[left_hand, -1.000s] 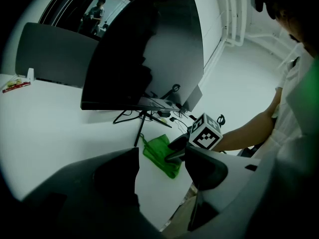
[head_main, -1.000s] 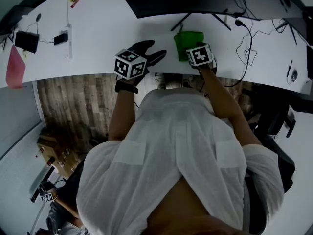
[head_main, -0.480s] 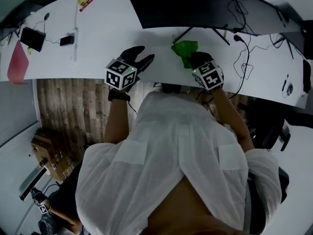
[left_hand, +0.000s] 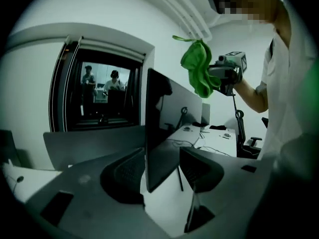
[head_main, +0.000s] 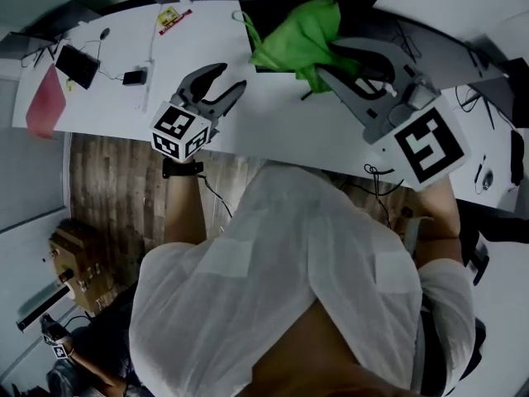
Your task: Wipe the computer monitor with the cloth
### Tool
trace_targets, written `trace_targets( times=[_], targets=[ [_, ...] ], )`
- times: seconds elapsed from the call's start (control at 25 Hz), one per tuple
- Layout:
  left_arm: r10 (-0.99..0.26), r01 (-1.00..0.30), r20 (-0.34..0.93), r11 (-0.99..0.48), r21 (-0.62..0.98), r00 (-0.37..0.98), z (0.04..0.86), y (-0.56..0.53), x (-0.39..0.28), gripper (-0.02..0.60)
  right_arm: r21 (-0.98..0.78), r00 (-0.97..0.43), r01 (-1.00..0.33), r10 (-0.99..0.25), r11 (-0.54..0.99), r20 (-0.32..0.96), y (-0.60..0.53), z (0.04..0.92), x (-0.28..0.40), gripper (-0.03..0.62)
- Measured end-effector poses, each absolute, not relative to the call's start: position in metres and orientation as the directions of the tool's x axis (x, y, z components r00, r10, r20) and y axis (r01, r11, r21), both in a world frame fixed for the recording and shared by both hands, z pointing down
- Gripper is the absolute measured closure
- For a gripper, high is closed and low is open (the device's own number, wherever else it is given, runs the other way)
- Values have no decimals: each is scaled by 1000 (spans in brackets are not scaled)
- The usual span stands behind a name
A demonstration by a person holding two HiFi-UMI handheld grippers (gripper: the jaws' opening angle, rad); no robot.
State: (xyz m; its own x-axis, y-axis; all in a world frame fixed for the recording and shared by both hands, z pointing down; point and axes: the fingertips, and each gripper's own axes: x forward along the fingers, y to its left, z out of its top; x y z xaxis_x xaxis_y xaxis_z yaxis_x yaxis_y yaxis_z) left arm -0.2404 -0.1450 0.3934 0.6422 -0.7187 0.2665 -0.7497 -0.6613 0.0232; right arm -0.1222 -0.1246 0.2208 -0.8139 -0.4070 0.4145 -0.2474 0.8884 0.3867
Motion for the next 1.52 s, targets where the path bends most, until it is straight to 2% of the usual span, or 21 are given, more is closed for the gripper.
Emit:
trace_targets(
  times=[0.2, 0.44, 0.76, 1.04, 1.52],
  targets=[
    [-755, -752, 118, -655, -72, 645, 314, -169, -232, 365, 560, -761, -135, -447, 817, 470, -166, 177, -168, 494],
    [-758, -749, 30, -649, -133, 652, 276, -185, -221, 365, 470, -679, -31, -363, 882, 638, -195, 202, -205, 494],
    [-775, -768, 28, -631, -109, 632, 282, -191, -220, 360, 433, -624, -6, -342, 901, 703, -207, 222, -217, 491],
    [-781, -776, 30, -624, -97, 624, 282, -191, -223, 360, 414, -632, -10, -327, 910, 703, -207, 227, -216, 491],
    [-757, -752, 46, -652, -98, 651, 284, -182, -194, 360, 394, -641, -83, -351, 916, 682, -215, 227, -168, 491]
  ],
)
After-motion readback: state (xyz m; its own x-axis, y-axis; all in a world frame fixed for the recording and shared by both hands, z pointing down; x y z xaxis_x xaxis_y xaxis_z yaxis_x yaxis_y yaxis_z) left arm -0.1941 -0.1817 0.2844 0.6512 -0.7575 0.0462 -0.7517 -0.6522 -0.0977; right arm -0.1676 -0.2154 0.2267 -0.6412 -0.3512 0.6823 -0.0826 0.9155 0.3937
